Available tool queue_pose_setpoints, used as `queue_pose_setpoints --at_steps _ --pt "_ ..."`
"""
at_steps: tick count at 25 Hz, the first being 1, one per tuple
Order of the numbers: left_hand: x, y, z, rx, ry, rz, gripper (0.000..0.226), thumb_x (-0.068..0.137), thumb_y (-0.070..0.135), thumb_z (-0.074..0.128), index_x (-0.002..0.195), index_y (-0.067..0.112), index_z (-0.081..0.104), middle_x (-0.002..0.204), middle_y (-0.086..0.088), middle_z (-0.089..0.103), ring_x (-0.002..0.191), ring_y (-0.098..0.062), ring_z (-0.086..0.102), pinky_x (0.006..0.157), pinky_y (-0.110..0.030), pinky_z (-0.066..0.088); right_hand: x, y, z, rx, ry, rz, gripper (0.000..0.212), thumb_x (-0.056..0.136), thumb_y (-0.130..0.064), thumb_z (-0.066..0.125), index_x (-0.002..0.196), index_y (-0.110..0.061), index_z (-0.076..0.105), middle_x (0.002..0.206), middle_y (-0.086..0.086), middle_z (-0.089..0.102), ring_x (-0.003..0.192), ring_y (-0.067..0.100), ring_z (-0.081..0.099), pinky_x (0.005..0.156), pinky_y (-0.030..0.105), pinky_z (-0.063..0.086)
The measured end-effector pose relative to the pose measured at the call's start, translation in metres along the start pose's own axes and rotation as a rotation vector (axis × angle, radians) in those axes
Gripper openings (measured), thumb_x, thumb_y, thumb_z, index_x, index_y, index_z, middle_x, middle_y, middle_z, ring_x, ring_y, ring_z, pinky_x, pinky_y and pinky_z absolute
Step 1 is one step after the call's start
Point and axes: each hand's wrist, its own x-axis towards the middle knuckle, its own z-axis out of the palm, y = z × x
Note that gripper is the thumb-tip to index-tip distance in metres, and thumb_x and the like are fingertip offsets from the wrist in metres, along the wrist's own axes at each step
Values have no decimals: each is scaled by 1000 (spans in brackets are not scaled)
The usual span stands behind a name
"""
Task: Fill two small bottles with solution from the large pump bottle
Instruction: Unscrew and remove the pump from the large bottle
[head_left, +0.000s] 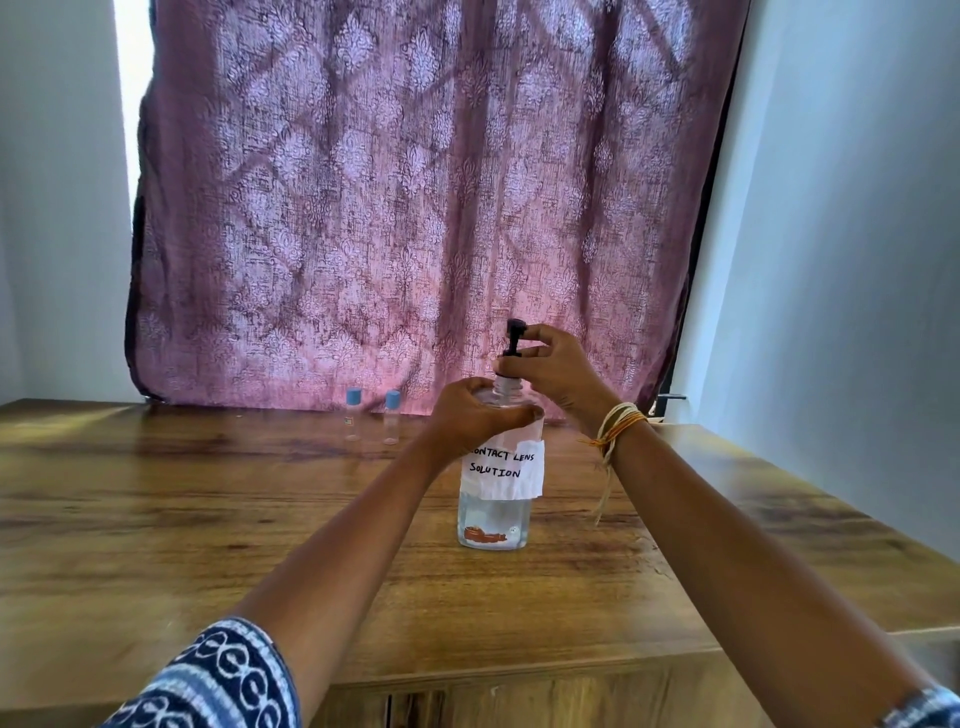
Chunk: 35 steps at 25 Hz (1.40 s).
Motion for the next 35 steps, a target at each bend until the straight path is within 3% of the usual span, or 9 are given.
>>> queue_pose_setpoints --at_steps 3,6,10,14,19,24,29,31,35 --pt "1 -2 1 8 2 9 32 57 35 89 78 26 66 64 21 72 60 -5 71 48 -14 50 0 0 -1 76 -66 2 36 82 3 64 117 -7 60 95 11 71 78 13 67 58 15 52" --pt "2 -2 1 18 16 10 32 55 37 89 75 26 66 62 22 71 59 -4 71 48 -14 50 1 0 0 -18 -40 -23 35 78 -1 75 110 -5 63 86 5 68 78 17 65 69 23 56" --pt "2 -2 0 51 14 -5 35 56 34 89 71 30 58 52 29 64 52 4 66 43 -10 46 4 -5 -2 -51 35 -17 38 72 -9 82 105 -1 67 85 3 67 70 7 60 51 9 45" --pt "5 6 -4 121 -20 -69 29 60 31 88 69 26 60 60 15 66 48 4 64 43 -11 47 9 -22 -13 4 62 -12 37 72 -9 82 104 -12 65 89 3 67 71 4 60 58 18 42" --pt "11 26 -5 287 -99 -266 37 69 31 80 87 2 68 93 -14 69 88 -30 68 85 -37 52 17 -54 -24 38 58 53 66 73 -8 81 129 -12 47 91 7 70 72 11 67 63 27 41" --pt "12 51 -3 497 -163 -313 58 74 41 76 110 -2 62 111 -15 66 99 -30 64 78 -32 48 17 -99 -36 12 61 15 69 77 -1 76 135 -12 41 85 3 68 67 13 69 55 26 42" --pt "-4 62 -1 590 -38 -127 78 74 46 75 132 3 46 136 -15 53 121 -31 53 91 -32 44 10 -138 -55 -3 179 -88 65 76 -4 79 132 -12 47 96 10 68 72 17 67 57 26 41" --pt "-7 70 -1 517 37 -4 67 76 38 76 128 5 51 131 -15 57 117 -28 56 94 -32 45 5 -148 -63 16 214 -116 65 76 -7 80 132 -13 47 105 12 68 73 15 69 58 25 42" --pt "-7 89 2 471 114 105 48 75 25 79 115 7 60 114 -13 67 102 -23 63 81 -24 45 -8 -157 -77 24 297 -150 61 77 -8 79 129 -14 48 129 14 59 105 32 67 62 28 46"
